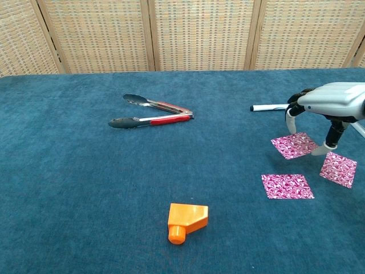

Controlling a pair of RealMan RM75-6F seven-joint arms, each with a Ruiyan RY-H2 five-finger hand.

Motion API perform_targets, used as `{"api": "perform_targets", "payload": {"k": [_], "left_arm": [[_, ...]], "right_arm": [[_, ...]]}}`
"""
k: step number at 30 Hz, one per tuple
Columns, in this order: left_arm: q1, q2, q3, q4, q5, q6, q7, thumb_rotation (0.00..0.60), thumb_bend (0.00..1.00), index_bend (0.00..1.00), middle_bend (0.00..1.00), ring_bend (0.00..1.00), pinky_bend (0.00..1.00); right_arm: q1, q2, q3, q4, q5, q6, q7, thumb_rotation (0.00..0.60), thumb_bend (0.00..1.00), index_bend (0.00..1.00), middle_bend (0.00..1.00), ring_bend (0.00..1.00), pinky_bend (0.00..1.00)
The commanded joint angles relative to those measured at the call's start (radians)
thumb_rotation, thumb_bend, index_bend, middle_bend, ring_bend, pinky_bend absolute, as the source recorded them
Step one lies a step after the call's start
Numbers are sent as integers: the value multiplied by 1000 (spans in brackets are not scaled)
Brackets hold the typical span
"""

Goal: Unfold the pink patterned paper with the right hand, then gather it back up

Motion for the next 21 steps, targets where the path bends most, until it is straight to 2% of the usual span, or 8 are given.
{"api": "perform_targets", "payload": {"k": [1,8,21], "left_arm": [[1,0,1,-6,4,4,6,600,131,25,0,0,0],[8,3,5,-22,11,16,19,600,130,25,0,0,0],[26,7,12,-41,19,41,34,600,129,25,0,0,0]], "right_arm": [[-13,27,-20,-6,-54,9,40,600,311,538,234,0,0],[-27,58,-51,14,-154,23,125,600,311,539,234,0,0],[-51,57,-104,127,-294,56,290,600,311,539,234,0,0]]}}
